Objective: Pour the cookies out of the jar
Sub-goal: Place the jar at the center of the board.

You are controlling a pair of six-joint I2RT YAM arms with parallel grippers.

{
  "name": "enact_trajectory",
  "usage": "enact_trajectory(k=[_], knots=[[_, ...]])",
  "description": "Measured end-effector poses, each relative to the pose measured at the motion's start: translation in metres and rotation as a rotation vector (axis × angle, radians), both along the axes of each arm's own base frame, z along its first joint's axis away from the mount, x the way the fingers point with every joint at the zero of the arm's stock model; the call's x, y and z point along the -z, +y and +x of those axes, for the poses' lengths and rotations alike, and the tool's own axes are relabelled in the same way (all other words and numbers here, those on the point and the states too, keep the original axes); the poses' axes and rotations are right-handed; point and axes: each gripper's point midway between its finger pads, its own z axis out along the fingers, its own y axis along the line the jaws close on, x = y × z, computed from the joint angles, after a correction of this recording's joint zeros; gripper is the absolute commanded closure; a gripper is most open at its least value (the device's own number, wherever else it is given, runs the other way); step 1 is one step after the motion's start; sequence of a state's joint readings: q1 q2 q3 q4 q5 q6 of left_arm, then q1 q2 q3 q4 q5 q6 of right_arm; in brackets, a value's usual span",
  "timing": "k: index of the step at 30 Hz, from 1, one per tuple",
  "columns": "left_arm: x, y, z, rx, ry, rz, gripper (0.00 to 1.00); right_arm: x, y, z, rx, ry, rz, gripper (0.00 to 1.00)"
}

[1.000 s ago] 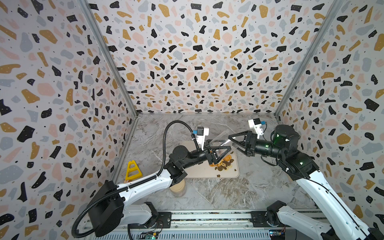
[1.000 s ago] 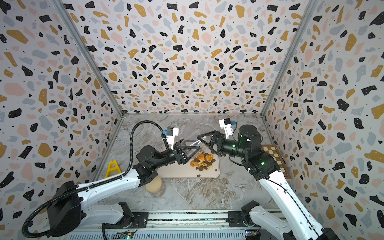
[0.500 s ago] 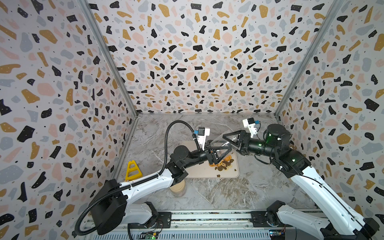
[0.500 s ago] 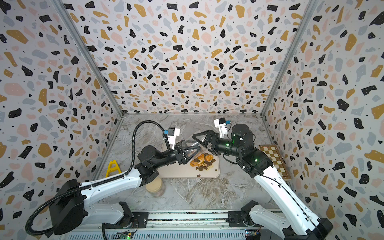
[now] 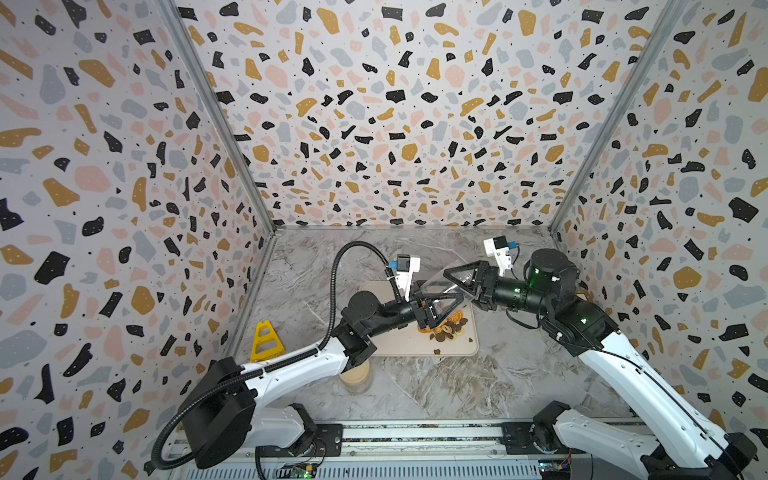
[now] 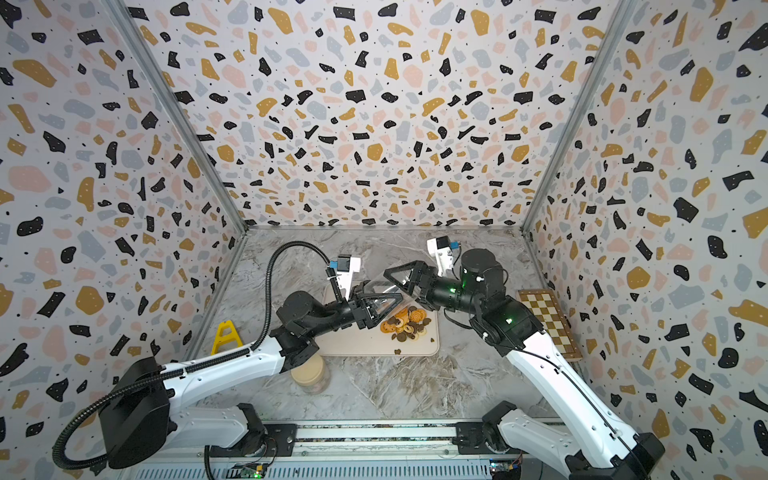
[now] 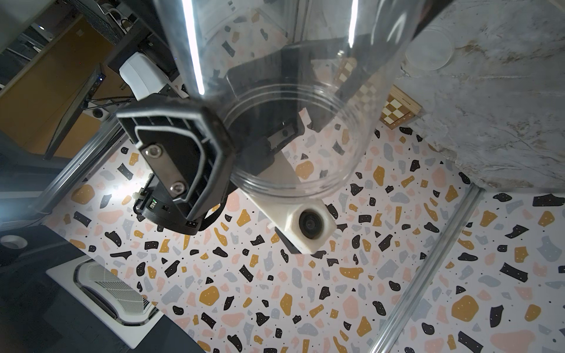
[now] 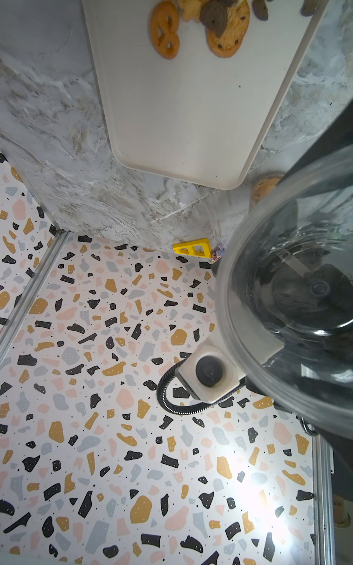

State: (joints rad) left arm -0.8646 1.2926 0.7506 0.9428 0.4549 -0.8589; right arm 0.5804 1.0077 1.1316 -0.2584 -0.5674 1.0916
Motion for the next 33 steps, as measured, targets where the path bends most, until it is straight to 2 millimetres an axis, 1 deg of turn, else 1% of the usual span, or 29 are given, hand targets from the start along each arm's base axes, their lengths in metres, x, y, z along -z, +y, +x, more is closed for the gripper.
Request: enact_trajectory(k=[3, 5, 6, 7, 14, 19, 20, 21, 22, 23, 24, 33], knots=[[0.0021, 0.0001, 0.0005, -0.002, 0.002, 0.004, 0.75, 0.0016, 0.0001, 0.0001, 0.0, 0.003, -0.002, 0.08], [0.003, 0.0, 0.0009, -0.004, 0.003, 0.007, 0.69, 0.0023, -0.0001, 0.0004, 0.003, 0.004, -0.004, 0.08], [0.0033, 0.0, 0.001, -0.005, 0.002, 0.009, 0.58, 0.0025, -0.0002, 0.0004, 0.003, 0.004, -0.004, 0.08], [0.0033, 0.0, 0.0009, -0.006, 0.0, 0.009, 0.51, 0.0026, -0.0002, 0.0005, 0.004, 0.004, -0.004, 0.08], [0.0033, 0.0041, 0.0006, -0.029, -0.011, 0.03, 0.47, 0.003, 0.0012, -0.0009, -0.005, 0.004, -0.002, 0.11], [0.0021, 0.0068, -0.0006, -0.041, -0.024, 0.046, 0.41, 0.0008, 0.0029, -0.0042, -0.022, -0.001, 0.005, 0.12], [0.0021, 0.0067, -0.0005, -0.041, -0.025, 0.049, 0.31, 0.0006, 0.0028, -0.0043, -0.022, -0.002, 0.005, 0.12], [0.0021, 0.0065, -0.0004, -0.042, -0.027, 0.05, 0.22, 0.0005, 0.0027, -0.0042, -0.021, -0.002, 0.005, 0.12], [0.0022, 0.0065, -0.0003, -0.043, -0.028, 0.051, 0.16, 0.0005, 0.0027, -0.0041, -0.021, -0.002, 0.005, 0.12], [0.0023, 0.0065, -0.0004, -0.043, -0.03, 0.052, 0.06, 0.0006, 0.0027, -0.0042, -0.021, -0.002, 0.005, 0.12], [0.0023, 0.0063, -0.0005, -0.043, -0.034, 0.054, 0.01, 0.0007, 0.0028, -0.0042, -0.021, -0.002, 0.005, 0.12], [0.0091, 0.0053, 0.0013, -0.055, -0.049, 0.087, 0.01, 0.0012, 0.0015, -0.0018, -0.007, -0.003, 0.003, 0.12]])
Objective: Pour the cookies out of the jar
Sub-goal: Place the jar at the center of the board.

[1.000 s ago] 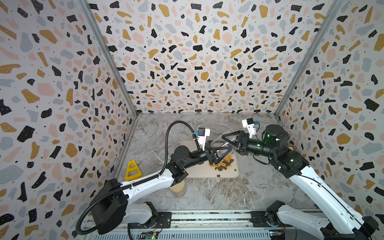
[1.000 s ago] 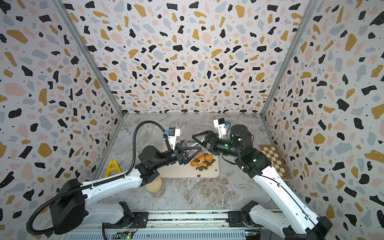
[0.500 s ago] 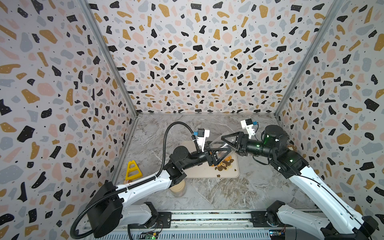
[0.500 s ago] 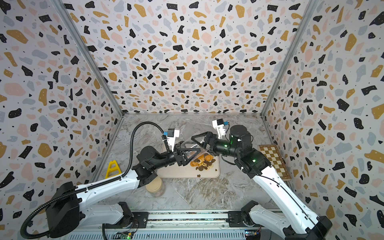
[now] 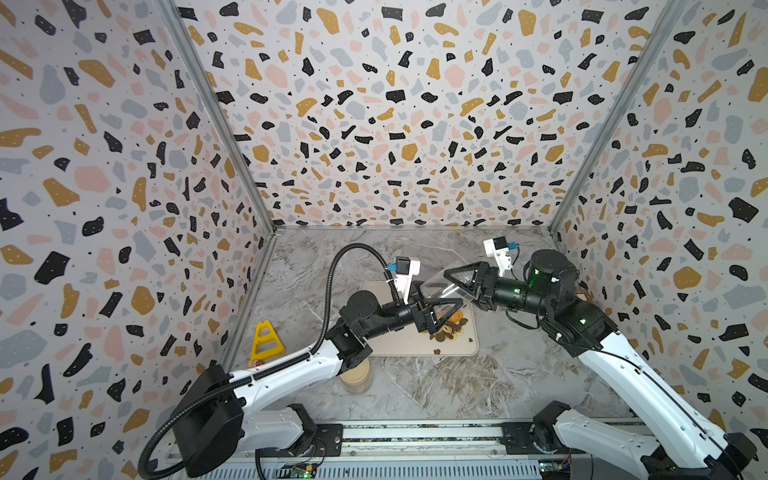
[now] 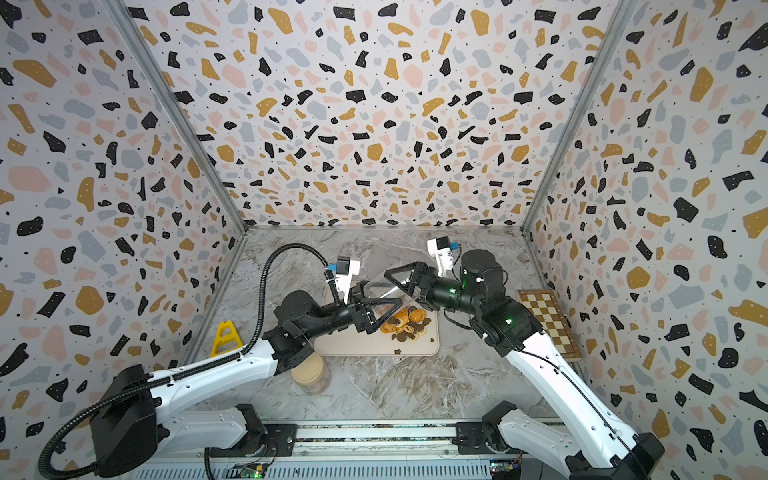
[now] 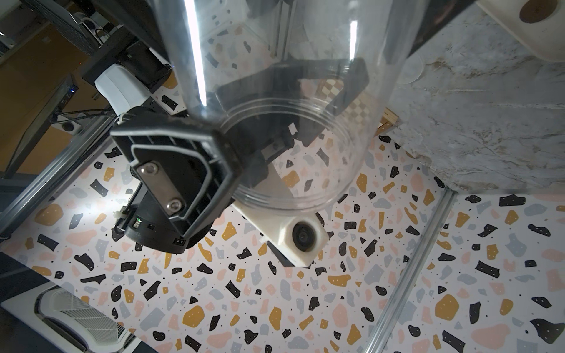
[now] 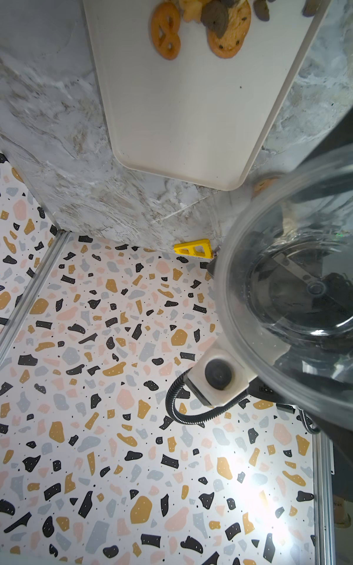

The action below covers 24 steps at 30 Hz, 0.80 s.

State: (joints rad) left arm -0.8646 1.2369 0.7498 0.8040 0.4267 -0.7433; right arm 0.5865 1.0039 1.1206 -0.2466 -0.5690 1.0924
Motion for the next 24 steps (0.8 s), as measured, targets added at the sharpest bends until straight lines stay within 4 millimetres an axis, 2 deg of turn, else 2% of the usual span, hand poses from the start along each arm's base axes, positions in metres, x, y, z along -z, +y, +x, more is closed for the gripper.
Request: enact_trajectory(k=[4, 7, 10, 13, 16, 19, 21, 24], knots=[[0.0, 0.001, -0.001, -0.001, 0.0, 0.005, 0.01, 0.0, -0.002, 0.002, 0.009, -0.001, -0.001, 0.12], [-0.003, 0.006, -0.005, -0.004, -0.008, 0.019, 0.01, 0.001, -0.011, 0.009, 0.036, 0.003, -0.006, 0.12], [0.0, 0.018, -0.012, -0.027, -0.005, 0.081, 0.01, 0.005, -0.032, 0.02, 0.089, -0.006, -0.033, 0.13], [-0.001, 0.042, -0.025, -0.068, -0.026, 0.157, 0.01, 0.021, -0.068, 0.041, 0.226, -0.015, -0.127, 0.13], [-0.004, 0.079, -0.034, -0.179, -0.037, 0.227, 0.01, 0.047, -0.108, 0.057, 0.369, -0.01, -0.266, 0.13], [-0.002, 0.123, -0.031, -0.358, -0.005, 0.304, 0.01, 0.078, -0.135, 0.058, 0.451, -0.002, -0.382, 0.14], [0.005, 0.154, -0.028, -0.484, 0.035, 0.357, 0.01, 0.109, -0.15, 0.055, 0.491, 0.029, -0.463, 0.14], [0.023, 0.185, -0.027, -0.597, 0.096, 0.424, 0.01, 0.156, -0.169, 0.052, 0.536, 0.095, -0.579, 0.15]])
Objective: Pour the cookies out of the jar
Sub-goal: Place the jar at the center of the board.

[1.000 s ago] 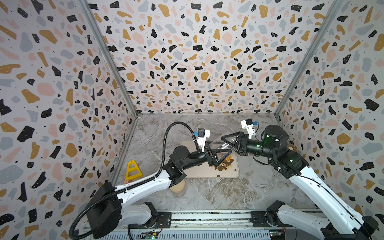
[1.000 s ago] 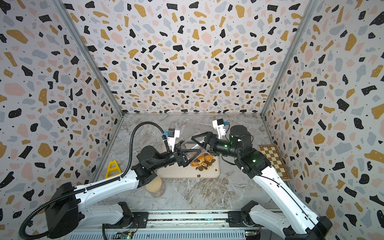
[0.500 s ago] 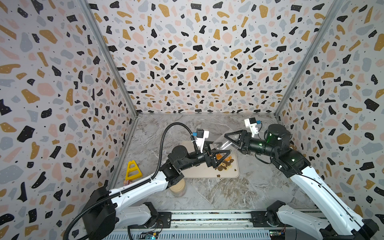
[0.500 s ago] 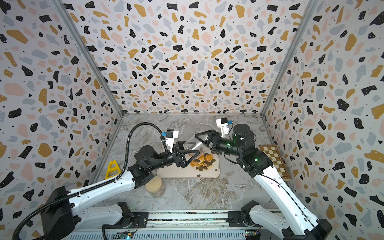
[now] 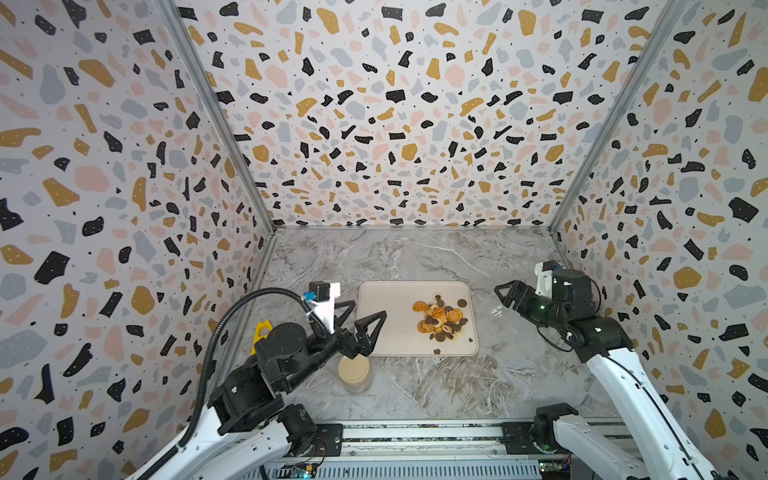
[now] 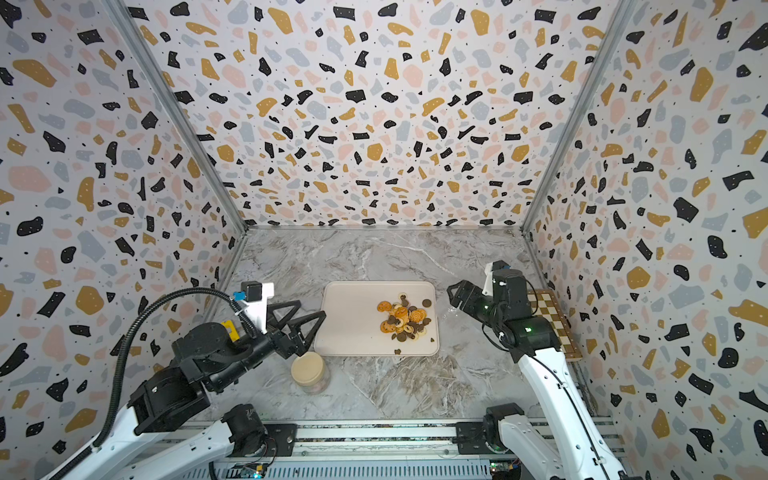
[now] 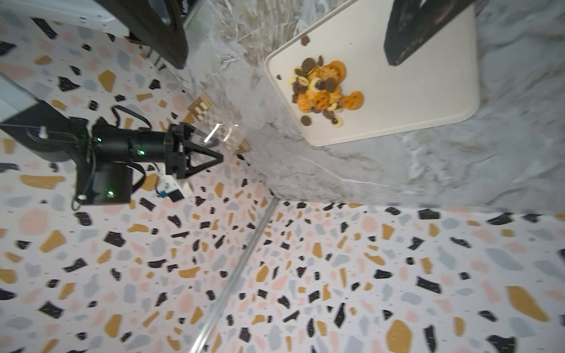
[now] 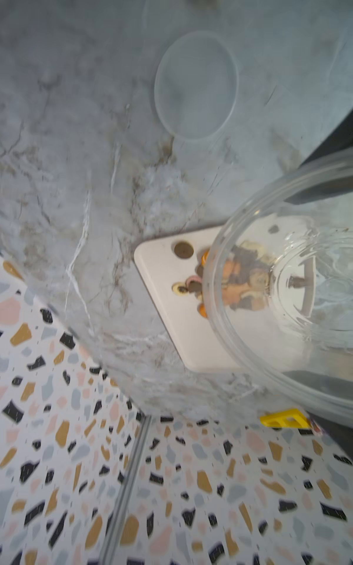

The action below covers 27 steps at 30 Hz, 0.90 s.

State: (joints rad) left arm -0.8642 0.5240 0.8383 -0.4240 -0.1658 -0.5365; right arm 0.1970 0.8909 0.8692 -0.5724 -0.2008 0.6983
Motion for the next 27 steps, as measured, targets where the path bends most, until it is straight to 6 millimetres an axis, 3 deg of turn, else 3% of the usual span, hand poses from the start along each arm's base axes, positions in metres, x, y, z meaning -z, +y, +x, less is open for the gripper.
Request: enact_trajectory(k=[6, 12, 20, 27], knots=[[0.039, 0.02, -0.002, -0.075, 0.114, 0.107, 0.01, 0.079, -0.033, -0.012, 0.114, 0.144, -0.162, 0.15], [0.068, 0.023, 0.002, -0.111, 0.2, 0.209, 0.01, 0.122, -0.052, -0.022, 0.178, 0.216, -0.252, 0.15], [0.077, 0.02, 0.004, -0.111, 0.227, 0.226, 0.01, 0.133, -0.071, -0.021, 0.251, 0.194, -0.339, 0.15], [0.109, 0.011, 0.004, -0.097, 0.32, 0.268, 0.0, 0.134, -0.077, -0.009, 0.281, 0.147, -0.384, 0.14]])
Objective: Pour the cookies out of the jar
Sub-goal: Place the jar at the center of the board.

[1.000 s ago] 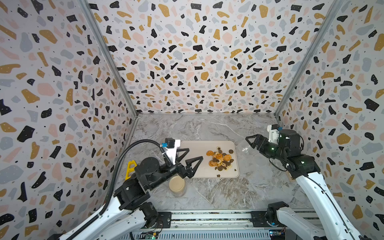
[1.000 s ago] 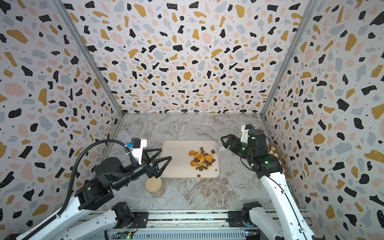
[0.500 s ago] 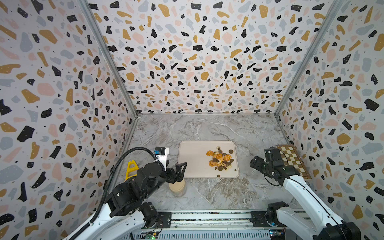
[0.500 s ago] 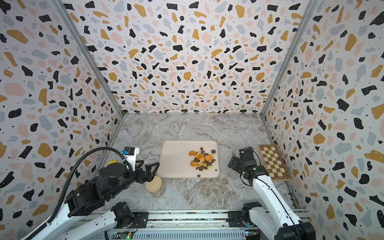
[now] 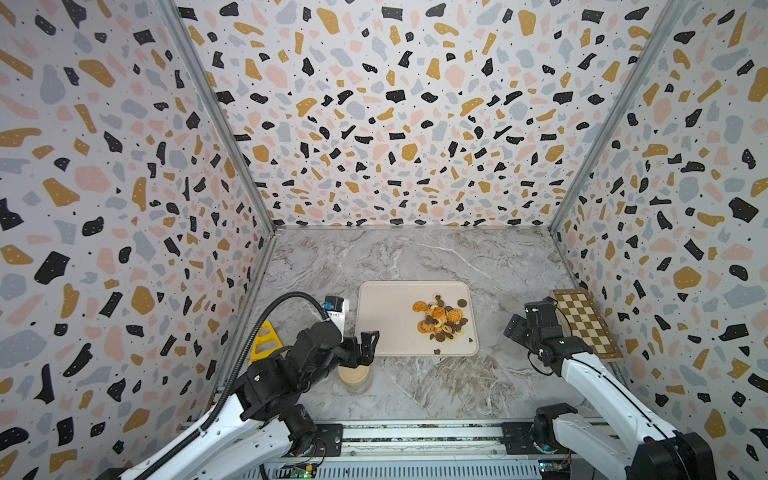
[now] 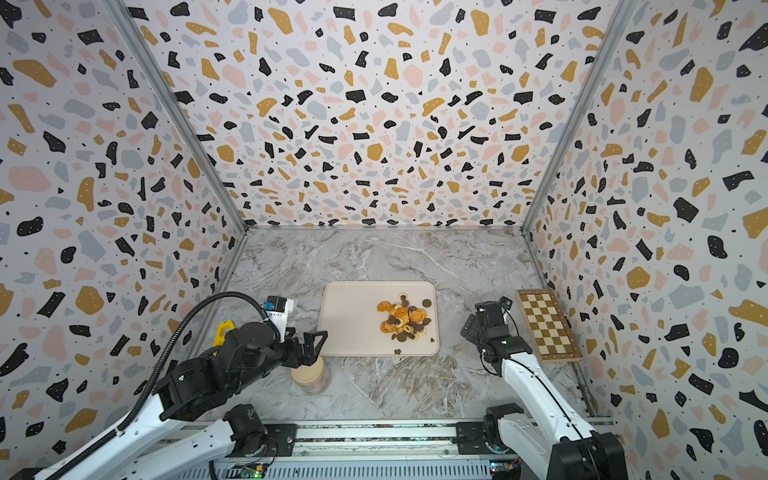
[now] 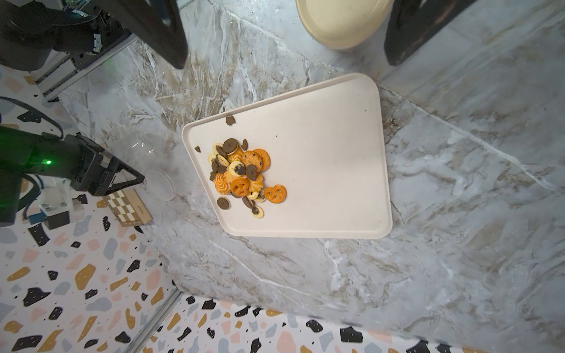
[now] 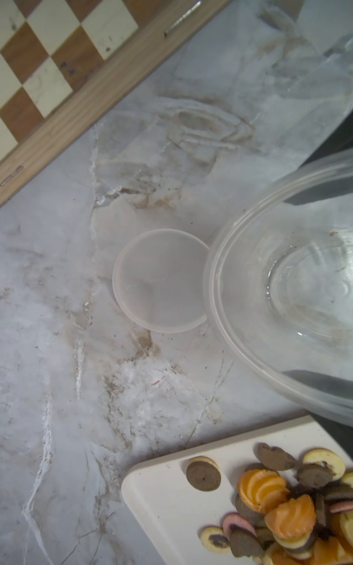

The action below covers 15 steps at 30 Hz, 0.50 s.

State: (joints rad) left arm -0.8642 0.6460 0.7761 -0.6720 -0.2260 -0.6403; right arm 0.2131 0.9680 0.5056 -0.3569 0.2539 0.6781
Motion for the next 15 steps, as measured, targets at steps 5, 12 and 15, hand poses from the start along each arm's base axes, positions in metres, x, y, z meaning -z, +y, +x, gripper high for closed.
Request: enact_trajectory(k=[5, 12, 15], knots=[[0.01, -0.005, -0.001, 0.015, 0.038, 0.007, 0.01, 0.001, 0.0, 0.008, 0.0, -0.012, -0.025, 0.09], [0.013, -0.008, -0.001, 0.015, 0.053, 0.008, 0.01, 0.008, 0.003, 0.009, -0.013, 0.017, -0.04, 0.04], [0.014, -0.008, 0.0, 0.011, 0.059, 0.008, 0.01, 0.009, 0.005, 0.009, -0.023, 0.02, -0.042, 0.03]])
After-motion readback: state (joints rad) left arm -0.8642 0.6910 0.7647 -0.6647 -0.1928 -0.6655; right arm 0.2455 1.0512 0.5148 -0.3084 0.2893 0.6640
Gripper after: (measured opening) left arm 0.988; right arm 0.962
